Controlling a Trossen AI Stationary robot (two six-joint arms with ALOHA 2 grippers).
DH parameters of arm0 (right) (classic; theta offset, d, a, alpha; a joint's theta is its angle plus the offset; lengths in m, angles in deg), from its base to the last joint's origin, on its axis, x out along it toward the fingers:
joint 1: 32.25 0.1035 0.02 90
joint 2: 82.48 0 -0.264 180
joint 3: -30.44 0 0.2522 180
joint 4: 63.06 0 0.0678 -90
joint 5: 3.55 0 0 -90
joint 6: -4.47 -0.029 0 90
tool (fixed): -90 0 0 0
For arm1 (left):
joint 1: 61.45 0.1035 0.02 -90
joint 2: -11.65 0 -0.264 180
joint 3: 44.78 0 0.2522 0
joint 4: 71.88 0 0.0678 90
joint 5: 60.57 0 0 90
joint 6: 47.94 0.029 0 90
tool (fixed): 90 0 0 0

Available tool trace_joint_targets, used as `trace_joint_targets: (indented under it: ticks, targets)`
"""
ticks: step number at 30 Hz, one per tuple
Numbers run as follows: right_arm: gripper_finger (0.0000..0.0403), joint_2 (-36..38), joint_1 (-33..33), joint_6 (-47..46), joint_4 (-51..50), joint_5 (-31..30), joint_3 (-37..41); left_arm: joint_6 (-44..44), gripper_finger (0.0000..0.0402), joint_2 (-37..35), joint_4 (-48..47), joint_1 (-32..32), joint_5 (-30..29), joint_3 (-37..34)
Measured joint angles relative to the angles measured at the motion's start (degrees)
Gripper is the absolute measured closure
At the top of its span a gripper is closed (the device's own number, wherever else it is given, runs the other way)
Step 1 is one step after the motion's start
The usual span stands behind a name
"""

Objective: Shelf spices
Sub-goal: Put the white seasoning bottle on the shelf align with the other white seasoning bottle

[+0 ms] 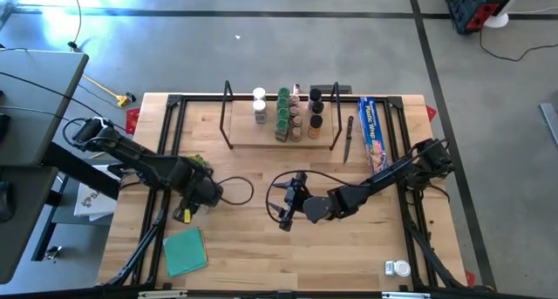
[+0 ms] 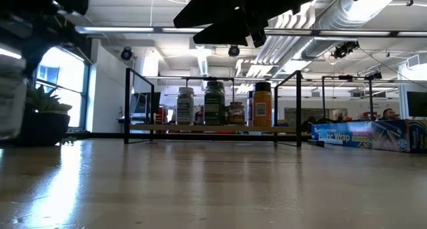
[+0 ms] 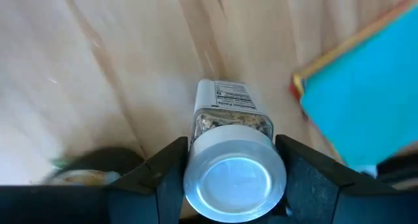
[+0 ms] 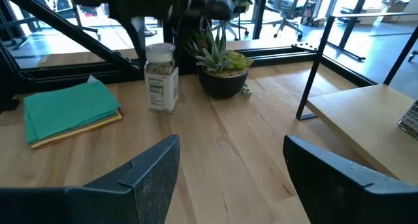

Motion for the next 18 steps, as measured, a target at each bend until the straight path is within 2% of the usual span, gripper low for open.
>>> trace_joint_targets:
  ticks: [5,9,13,18]
  targets:
    - [0.0135,0.0,0.0,0.0,0.0,0.0,0.0,0.8,0.0205,0.0,0.0,5.8,-4.3,9.1]
    - [0.0135,0.0,-0.2,0.0,0.0,0.0,0.0,6.2,0.0205,2.1,0.3,14.5,-9.3,17.3]
    - [0.0135,0.0,-0.2,-0.4,0.0,-0.2,0.0,15.1,0.0205,8.1,2.5,23.9,-10.4,25.0]
    - [0.0135,0.0,0.0,-2.2,0.0,-0.2,0.0,26.0,0.0205,17.3,2.8,32.6,-11.0,32.4]
